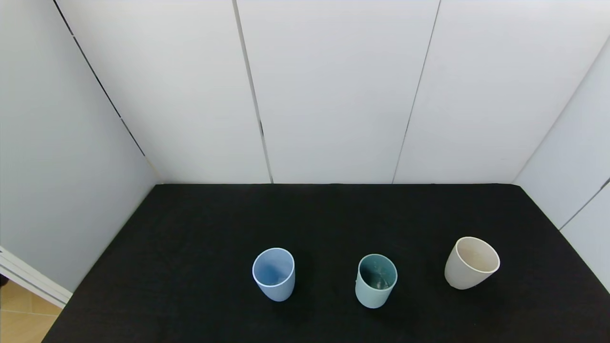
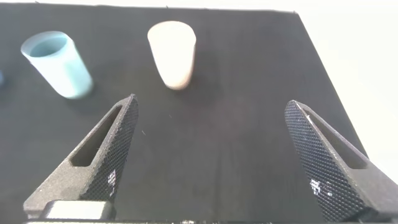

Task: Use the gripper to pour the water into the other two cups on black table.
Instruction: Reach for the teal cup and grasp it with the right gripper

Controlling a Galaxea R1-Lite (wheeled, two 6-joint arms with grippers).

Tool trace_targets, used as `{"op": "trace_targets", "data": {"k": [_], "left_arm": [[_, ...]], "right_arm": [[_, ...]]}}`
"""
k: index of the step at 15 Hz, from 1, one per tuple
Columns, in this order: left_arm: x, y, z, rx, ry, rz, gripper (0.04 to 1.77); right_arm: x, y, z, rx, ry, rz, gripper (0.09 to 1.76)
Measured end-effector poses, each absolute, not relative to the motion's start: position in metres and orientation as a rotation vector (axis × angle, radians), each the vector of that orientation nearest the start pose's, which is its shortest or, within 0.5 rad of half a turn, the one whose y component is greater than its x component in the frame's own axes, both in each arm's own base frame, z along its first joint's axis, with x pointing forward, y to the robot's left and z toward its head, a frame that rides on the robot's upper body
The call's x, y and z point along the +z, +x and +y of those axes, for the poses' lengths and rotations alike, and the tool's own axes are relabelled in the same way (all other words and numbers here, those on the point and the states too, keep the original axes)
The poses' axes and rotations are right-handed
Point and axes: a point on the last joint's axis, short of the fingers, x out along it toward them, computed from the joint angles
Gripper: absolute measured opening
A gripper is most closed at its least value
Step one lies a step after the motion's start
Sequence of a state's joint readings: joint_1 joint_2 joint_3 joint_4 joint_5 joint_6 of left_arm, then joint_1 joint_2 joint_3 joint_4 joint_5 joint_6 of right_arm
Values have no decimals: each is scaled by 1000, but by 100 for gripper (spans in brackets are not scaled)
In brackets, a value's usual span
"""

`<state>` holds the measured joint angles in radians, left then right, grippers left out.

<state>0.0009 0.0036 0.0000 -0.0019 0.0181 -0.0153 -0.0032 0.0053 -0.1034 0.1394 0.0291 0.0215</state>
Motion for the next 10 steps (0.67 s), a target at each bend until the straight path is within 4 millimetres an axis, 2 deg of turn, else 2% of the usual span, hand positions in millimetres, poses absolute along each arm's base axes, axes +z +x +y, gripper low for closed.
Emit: {"op": "trace_targets", "data": {"k": [3,5,7,10], "left_arm": [[76,-23,0,18,-15,2,172],[76,-23,0,19,-15,2,172],[76,-23,0,19,-15,2,172],[76,-23,0,19,-15,2,172]], "right_arm": [[116,-32,2,73,23,45,171],[138,-24,2,95,23,89,171],[161,-8,2,109,19,151,171],[190,30,3,138,-35,263,171]]}}
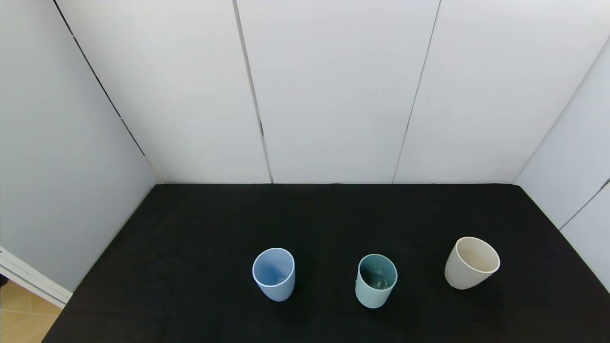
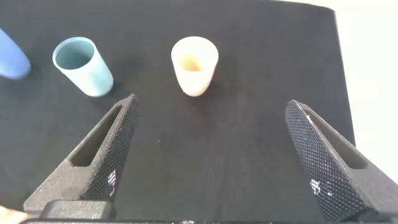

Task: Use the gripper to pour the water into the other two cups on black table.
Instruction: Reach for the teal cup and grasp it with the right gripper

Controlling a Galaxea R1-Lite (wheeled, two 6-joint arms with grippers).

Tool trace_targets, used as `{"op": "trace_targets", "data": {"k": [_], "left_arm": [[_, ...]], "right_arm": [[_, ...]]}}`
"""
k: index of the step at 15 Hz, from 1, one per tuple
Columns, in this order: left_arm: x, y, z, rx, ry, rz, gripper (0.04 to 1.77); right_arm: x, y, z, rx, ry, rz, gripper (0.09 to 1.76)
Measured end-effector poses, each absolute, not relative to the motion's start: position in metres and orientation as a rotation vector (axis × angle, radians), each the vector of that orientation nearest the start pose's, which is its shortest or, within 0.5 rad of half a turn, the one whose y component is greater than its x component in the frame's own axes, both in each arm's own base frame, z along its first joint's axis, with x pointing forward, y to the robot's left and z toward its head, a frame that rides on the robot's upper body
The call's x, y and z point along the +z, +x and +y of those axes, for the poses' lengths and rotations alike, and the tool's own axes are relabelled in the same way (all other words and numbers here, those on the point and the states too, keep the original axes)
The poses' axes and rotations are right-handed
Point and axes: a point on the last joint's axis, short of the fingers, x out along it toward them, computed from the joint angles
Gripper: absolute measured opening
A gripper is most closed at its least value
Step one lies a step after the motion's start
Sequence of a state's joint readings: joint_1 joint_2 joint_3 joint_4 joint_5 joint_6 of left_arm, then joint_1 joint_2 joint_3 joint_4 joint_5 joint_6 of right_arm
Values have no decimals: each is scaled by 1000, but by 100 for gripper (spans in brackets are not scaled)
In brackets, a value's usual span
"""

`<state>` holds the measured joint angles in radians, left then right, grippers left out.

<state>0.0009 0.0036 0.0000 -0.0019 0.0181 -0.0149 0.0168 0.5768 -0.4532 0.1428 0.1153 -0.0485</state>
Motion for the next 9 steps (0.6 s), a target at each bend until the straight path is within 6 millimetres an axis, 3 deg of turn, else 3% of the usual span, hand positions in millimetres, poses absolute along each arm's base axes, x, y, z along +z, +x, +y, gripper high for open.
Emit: {"op": "trace_targets", "data": {"k": [4,9], "left_arm": [[76,-23,0,18,-15,2,172],[76,-23,0,19,-15,2,172]], "right_arm": [[205,98,17,282,-103,400,171],[197,180,65,445,-137,499,171]]}}
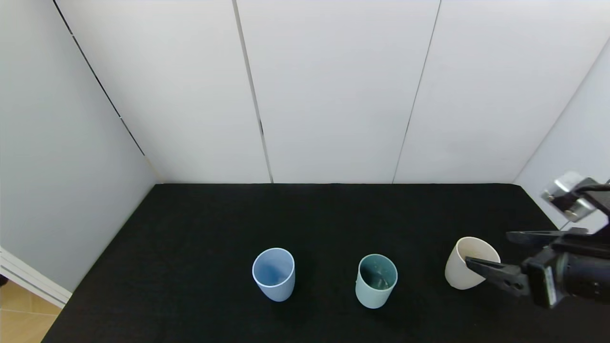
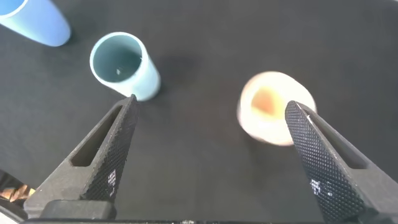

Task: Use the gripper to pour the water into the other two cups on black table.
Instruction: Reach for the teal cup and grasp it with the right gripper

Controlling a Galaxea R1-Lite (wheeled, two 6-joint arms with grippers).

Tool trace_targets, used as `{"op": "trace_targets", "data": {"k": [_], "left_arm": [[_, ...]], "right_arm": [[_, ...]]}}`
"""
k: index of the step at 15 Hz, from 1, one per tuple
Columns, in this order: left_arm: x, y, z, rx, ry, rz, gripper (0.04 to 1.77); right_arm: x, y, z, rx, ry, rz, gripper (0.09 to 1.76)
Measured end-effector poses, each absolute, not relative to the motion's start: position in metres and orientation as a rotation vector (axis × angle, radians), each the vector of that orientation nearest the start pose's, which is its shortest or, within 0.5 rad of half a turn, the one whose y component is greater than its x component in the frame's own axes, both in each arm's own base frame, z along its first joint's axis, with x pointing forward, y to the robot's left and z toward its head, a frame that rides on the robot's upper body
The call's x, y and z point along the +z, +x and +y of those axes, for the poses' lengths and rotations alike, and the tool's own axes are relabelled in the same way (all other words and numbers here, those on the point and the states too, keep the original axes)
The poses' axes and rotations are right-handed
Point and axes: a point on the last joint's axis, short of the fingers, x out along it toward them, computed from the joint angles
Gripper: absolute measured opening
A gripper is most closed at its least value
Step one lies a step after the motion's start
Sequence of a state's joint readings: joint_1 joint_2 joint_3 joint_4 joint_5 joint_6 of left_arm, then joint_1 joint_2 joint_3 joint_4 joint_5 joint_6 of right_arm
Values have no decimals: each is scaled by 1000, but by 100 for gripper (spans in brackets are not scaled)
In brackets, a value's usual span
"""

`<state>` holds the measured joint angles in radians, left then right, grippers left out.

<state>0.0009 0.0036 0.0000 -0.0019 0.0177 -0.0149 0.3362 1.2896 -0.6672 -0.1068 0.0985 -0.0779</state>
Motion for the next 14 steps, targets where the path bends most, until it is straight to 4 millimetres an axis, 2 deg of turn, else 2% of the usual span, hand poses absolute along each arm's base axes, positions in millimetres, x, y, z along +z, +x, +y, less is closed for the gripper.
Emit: {"op": "trace_targets", "data": {"k": [3,6,10,14], "left_arm": [[76,-23,0,19,-15,1,172],[76,-23,0,19,-15,2,172],[76,-23,0,19,-15,1,172],[76,-23,0,19,-15,1,172]], "right_arm": [[184,211,97,517,-170,550,171],[169,227,119,571,-177,521,171],[145,225,129,616,-181,507,171],[132,218,136,709,-133,573,171]]}}
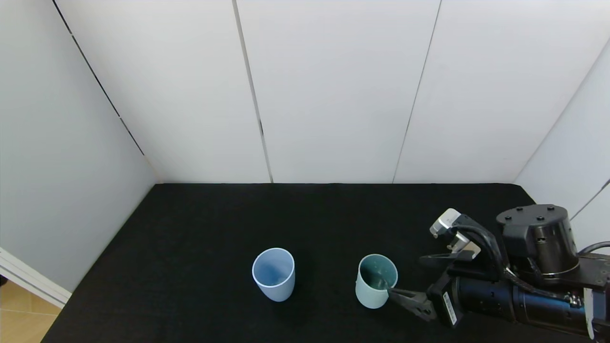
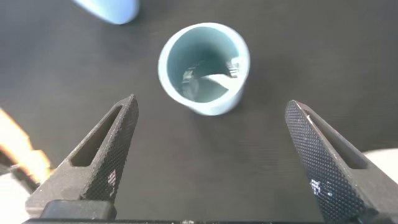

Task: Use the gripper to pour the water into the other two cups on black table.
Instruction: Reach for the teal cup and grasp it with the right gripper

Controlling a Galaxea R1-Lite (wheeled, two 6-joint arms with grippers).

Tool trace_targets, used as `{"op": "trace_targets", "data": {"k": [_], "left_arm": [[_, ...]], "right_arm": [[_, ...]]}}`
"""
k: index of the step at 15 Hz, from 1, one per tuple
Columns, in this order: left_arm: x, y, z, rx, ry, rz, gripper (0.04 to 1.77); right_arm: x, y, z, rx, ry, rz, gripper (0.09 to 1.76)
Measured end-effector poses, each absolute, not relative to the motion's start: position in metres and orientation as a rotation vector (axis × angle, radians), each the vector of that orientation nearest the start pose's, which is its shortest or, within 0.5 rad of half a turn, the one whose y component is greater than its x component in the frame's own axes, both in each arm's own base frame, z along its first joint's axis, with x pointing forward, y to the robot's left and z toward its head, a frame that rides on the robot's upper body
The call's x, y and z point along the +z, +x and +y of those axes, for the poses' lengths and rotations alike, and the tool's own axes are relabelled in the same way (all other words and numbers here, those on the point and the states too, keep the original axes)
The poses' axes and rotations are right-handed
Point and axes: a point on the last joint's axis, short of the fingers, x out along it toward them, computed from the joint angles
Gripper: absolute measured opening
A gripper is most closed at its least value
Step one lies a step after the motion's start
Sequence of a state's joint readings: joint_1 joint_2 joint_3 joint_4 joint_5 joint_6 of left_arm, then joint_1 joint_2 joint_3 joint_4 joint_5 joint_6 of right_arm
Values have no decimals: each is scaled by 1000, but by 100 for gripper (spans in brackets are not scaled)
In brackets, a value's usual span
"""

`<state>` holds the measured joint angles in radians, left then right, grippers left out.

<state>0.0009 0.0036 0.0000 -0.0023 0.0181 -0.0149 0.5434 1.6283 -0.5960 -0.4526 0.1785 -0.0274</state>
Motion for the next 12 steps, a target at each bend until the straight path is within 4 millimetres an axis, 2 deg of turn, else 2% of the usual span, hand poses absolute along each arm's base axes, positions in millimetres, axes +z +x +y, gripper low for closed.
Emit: {"op": "trace_targets", "data": {"k": [5,12], "left_arm": [[76,-23,0,19,-15,1,172],[76,-23,0,19,-15,1,172]], "right_arm": [[123,218,144,732,-131,603,171],[101,233,161,746,-98,612,171]]}}
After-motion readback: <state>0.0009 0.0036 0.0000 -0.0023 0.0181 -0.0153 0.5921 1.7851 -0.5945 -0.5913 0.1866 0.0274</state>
